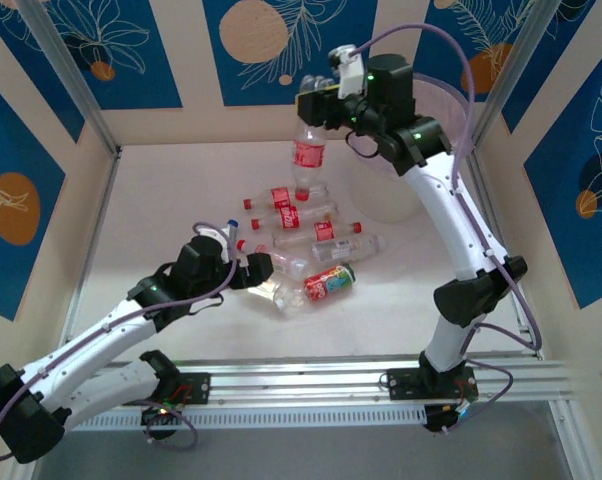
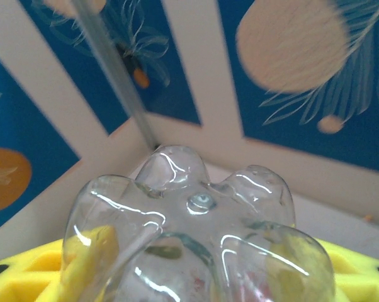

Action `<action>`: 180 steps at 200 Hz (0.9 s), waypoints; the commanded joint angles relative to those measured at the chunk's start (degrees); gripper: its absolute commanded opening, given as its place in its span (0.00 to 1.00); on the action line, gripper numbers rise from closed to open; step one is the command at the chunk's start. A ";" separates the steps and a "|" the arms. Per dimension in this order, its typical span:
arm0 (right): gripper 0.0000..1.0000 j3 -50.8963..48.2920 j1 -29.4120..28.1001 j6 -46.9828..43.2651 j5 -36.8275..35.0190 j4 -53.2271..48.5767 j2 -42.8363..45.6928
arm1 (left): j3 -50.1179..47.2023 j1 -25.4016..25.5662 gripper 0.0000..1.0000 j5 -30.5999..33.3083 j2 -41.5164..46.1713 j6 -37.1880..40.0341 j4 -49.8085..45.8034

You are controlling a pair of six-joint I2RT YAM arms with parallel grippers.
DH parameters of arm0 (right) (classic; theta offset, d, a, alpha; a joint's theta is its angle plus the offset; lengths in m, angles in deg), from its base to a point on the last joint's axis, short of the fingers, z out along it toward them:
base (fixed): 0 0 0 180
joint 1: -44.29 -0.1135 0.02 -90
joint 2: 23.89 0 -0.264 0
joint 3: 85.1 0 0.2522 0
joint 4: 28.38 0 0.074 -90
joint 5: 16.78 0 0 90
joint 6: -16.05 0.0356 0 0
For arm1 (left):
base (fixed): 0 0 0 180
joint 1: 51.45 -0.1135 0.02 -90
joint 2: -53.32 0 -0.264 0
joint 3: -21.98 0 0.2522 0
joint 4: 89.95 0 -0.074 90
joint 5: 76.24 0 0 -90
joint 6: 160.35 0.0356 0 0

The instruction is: Put the plastic bottles in the bin

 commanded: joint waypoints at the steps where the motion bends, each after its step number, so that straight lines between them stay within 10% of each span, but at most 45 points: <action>1: 0.33 2.07 3.84 -2.97 -4.71 8.42 3.72 | -2.99 -2.94 1.00 -0.29 -0.60 -9.70 -0.52; 87: 0.31 -8.19 19.27 -3.29 -13.69 24.88 9.19 | -9.94 -5.82 0.98 2.34 -1.61 -16.14 4.65; 180: 0.29 -13.05 20.28 -12.54 -18.55 23.39 3.64 | -11.05 -6.04 0.97 2.77 -6.68 -17.94 8.80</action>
